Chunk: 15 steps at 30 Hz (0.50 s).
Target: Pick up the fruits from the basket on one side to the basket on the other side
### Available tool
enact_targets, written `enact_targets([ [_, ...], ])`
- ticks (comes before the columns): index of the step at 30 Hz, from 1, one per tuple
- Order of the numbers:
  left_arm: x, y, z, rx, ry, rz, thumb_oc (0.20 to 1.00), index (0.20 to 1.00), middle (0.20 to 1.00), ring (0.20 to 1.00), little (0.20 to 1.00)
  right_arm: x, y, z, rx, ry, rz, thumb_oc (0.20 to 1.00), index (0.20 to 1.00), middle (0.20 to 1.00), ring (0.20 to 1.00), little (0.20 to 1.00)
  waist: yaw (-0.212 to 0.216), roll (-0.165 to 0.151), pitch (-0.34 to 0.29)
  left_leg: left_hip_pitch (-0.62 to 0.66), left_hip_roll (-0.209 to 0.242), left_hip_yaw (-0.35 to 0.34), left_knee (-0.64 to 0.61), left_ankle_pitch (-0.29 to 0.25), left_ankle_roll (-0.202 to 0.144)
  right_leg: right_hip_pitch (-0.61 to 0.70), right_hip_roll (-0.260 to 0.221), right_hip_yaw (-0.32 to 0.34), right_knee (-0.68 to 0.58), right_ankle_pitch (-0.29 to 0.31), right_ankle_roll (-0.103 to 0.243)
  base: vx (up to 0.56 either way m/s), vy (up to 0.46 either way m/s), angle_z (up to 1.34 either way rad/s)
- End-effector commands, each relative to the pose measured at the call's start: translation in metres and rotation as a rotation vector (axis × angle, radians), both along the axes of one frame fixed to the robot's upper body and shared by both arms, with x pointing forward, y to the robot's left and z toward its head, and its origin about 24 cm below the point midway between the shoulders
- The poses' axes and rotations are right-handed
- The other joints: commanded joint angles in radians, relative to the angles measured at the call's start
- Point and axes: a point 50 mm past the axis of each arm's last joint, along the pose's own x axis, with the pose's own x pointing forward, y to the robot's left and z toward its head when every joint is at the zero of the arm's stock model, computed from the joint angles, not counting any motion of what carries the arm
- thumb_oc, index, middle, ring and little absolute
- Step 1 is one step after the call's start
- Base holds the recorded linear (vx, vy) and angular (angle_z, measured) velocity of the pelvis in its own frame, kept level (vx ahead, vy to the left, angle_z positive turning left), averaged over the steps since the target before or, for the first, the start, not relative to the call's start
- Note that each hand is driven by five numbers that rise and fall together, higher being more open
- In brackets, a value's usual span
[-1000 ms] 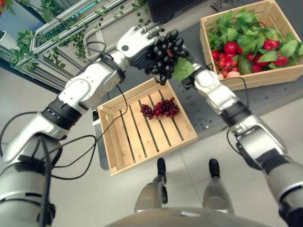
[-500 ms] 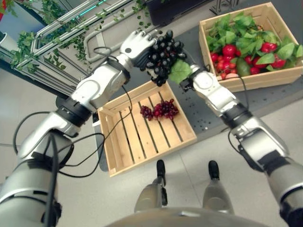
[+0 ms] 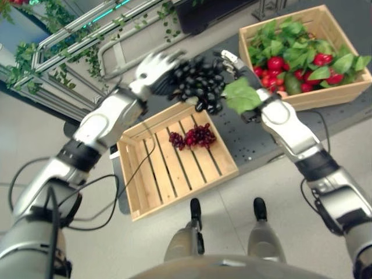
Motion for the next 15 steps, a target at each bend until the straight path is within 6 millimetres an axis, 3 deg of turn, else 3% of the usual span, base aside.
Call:
enact_targets([
  [1,-0.004,0.026,0.029,0.015,-0.139,0.086,0.2,0.2,0.2,0.2,0.2,-0.025,0.001,0.029,0.073,-0.189,0.085,1.0,1.0,1.0,1.0,1.0,0.013,-0.084,-0.05,-0.04,-0.016,0.003,0.065,-0.045,-0.008,-0.001,0.069,0.017,0.087,-0.195,-0.041,0.03,-0.009,0.05],
  [4,-0.001,0.01,0.063,-0.011,-0.211,0.014,0.2,0.2,0.2,0.2,0.2,-0.032,-0.015,0.017,0.076,-0.145,0.077,1.0,1.0,1.0,1.0,1.0,-0.008,-0.085,-0.055,-0.035,-0.016,0.005,0.066,-0.046,-0.009,0.004,0.069,0.016,0.091,-0.199,-0.039,0.06,-0.004,0.07],
  [10,-0.005,0.025,0.058,0.009,-0.218,0.075,0.2,0.2,0.2,0.2,0.2,-0.042,-0.045,0.002,0.053,-0.095,-0.007,1.0,1.0,1.0,1.0,1.0,-0.012,-0.094,-0.065,-0.031,-0.011,0.002,0.069,-0.05,-0.014,0.016,0.072,0.012,0.091,-0.208,-0.04,0.01,-0.002,0.0],
  [15,-0.007,0.031,0.055,0.009,-0.209,0.1,0.2,0.2,0.2,0.2,0.2,-0.047,-0.056,-0.007,0.043,-0.06,-0.032,1.0,1.0,1.0,1.0,1.0,-0.017,-0.095,-0.068,-0.028,-0.01,0.0,0.071,-0.05,-0.015,0.021,0.073,0.011,0.091,-0.209,-0.041,0.0,0.0,0.0],
])
